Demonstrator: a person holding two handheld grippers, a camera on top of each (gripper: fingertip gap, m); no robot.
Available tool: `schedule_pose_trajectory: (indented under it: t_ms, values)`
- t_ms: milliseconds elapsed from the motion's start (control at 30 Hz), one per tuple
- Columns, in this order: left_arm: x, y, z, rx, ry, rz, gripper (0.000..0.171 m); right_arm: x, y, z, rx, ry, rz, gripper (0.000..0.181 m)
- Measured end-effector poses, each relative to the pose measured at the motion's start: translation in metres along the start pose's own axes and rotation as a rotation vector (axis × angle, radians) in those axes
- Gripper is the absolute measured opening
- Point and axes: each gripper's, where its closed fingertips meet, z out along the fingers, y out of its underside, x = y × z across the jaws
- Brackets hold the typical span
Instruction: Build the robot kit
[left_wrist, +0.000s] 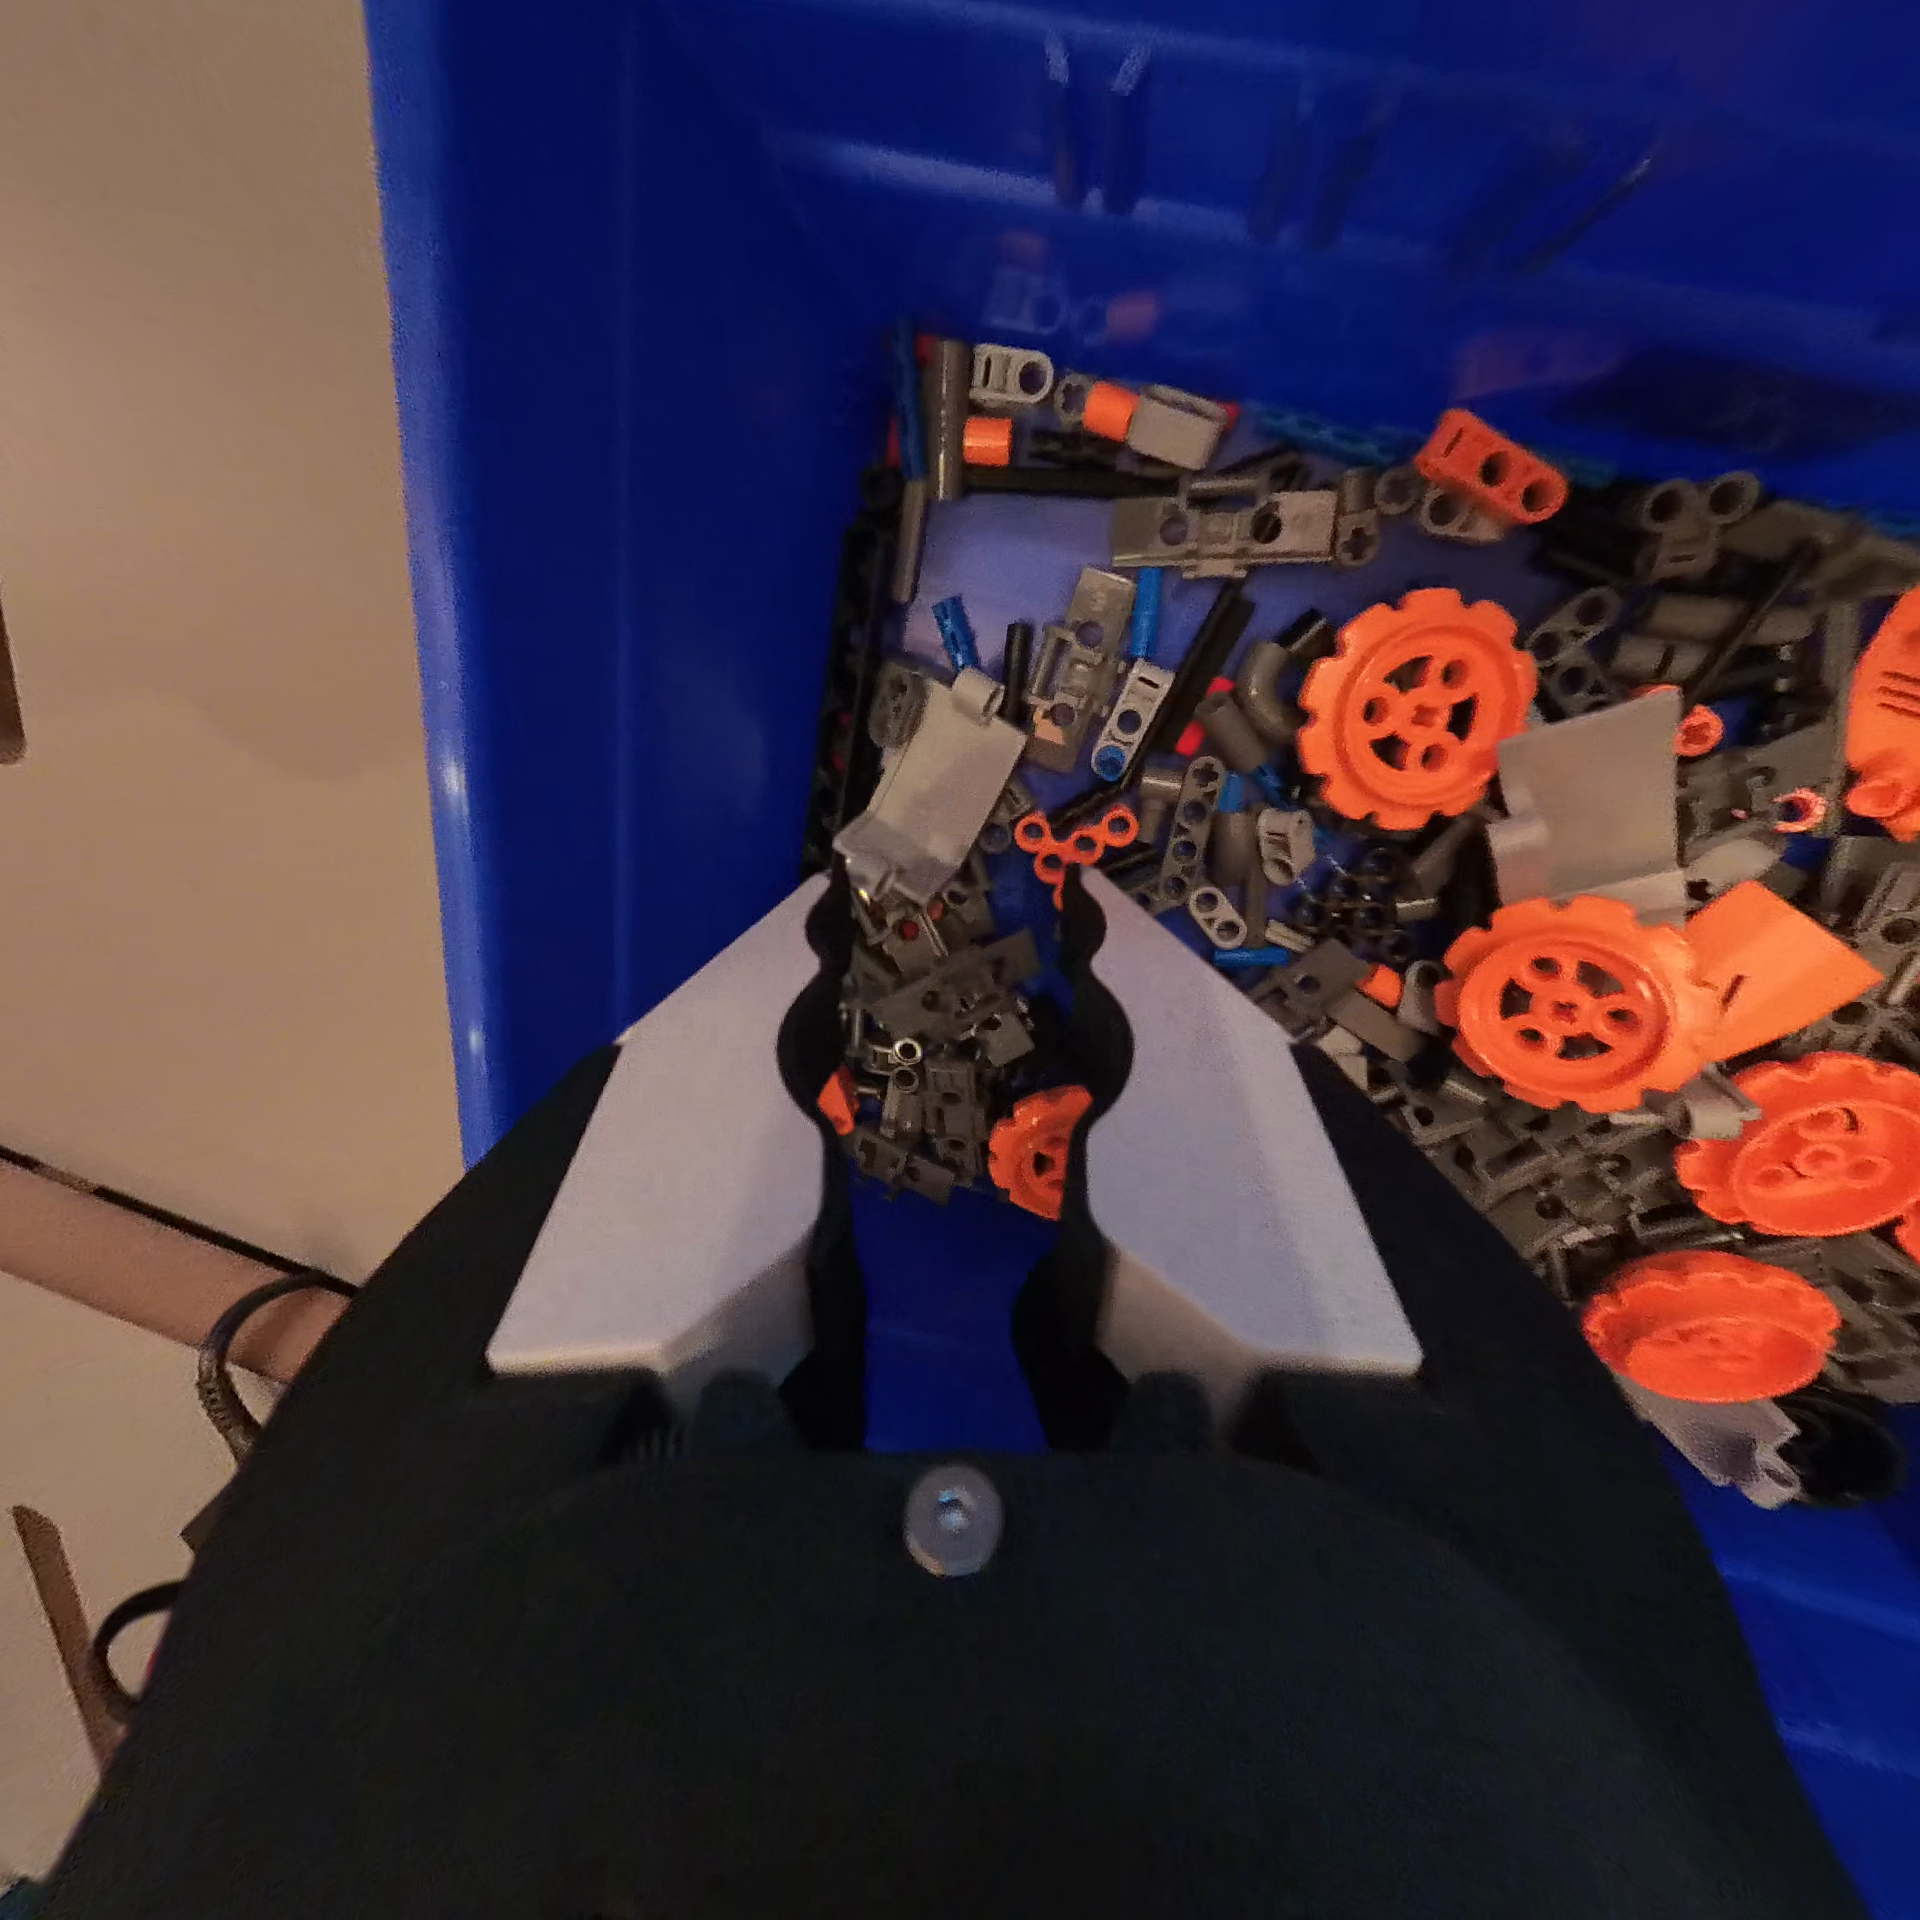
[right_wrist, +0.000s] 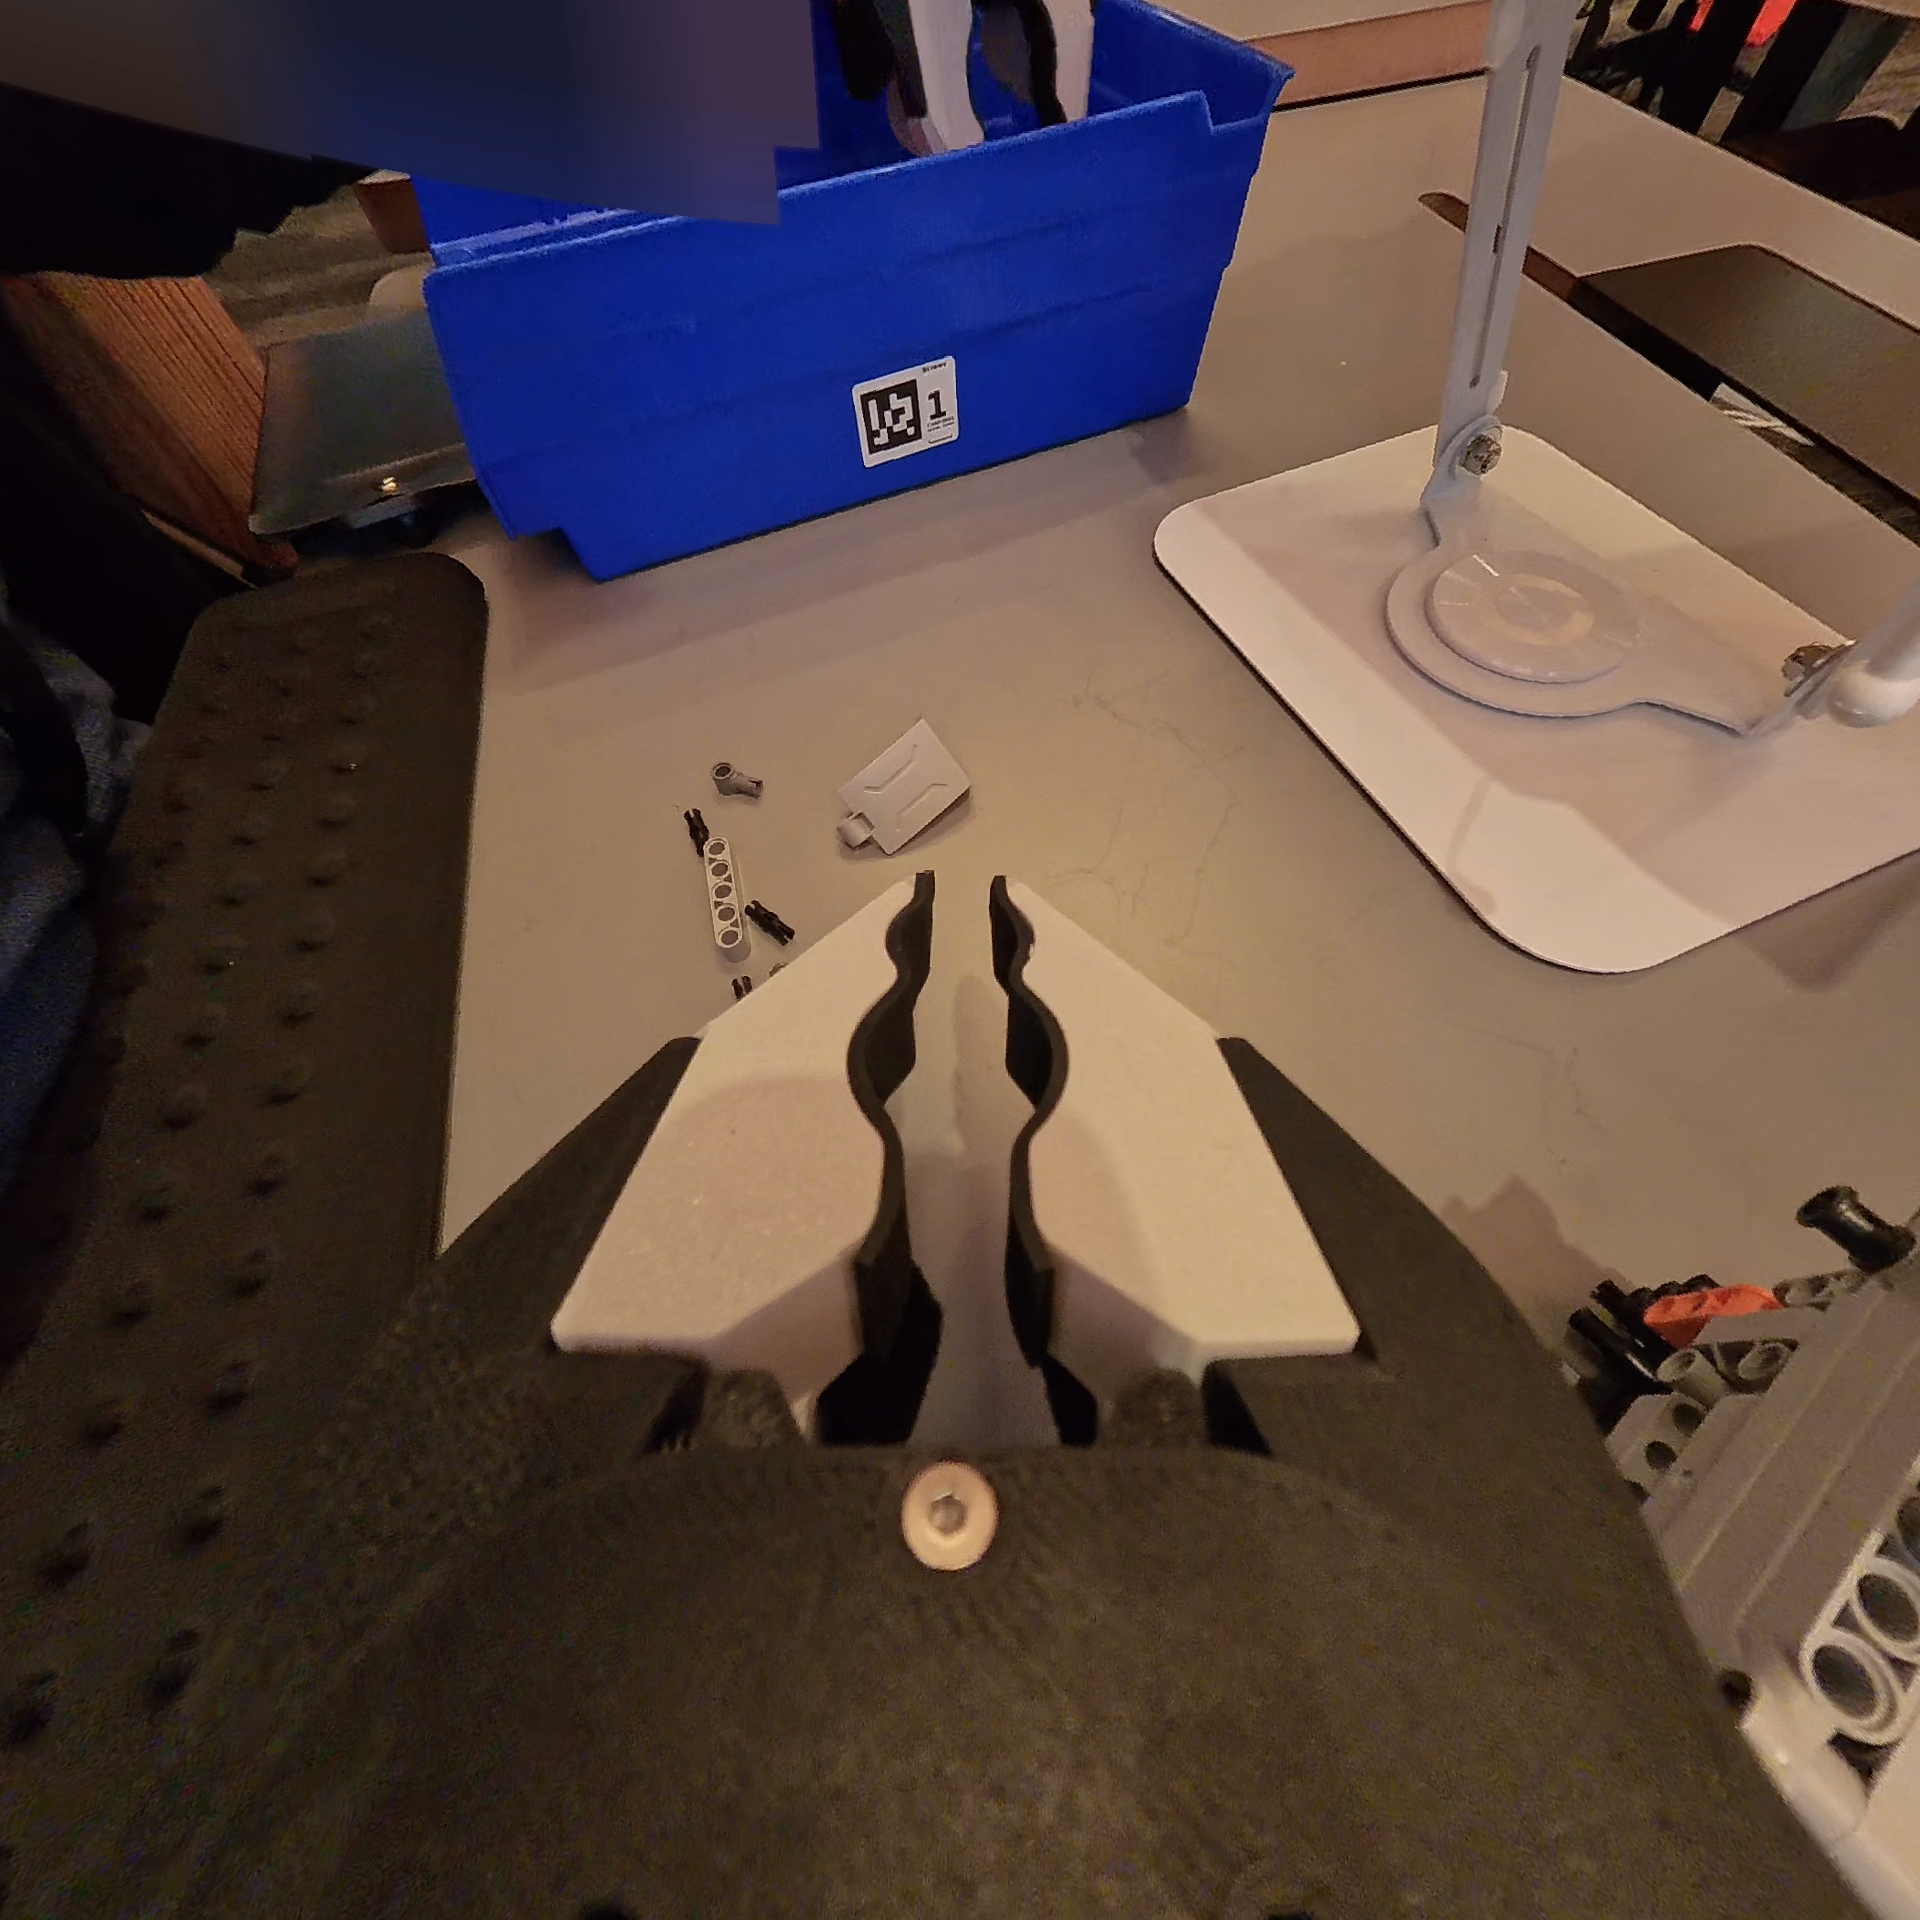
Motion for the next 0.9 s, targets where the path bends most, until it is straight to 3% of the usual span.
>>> schedule_pose_trajectory:
  t_ms: [167,267,500,800,900]
  values:
    - [-0.008,0.009,0.02,-0.094,-0.029,0.026,0.033,0.0,-0.001,-0.001,0.002,-0.001,-0.002,0.008]
    - [-0.006,0.008,0.022,-0.08,-0.008,0.016,0.021,-0.001,-0.001,-0.001,0.005,-0.001,-0.002,0.008]
    - [0.004,0.009,0.01,-0.045,-0.013,0.028,0.016,-0.001,-0.001,-0.001,0.004,-0.003,-0.001,0.008]
    - [0.088,0.022,-0.022,-0.059,0.267,0.103,0.016,-0.001,0.0,0.0,-0.002,-0.007,0.001,0.008]
    - [0.099,0.024,-0.025,-0.068,0.28,0.126,0.018,-0.002,0.0,0.0,-0.003,-0.01,-0.002,0.008]
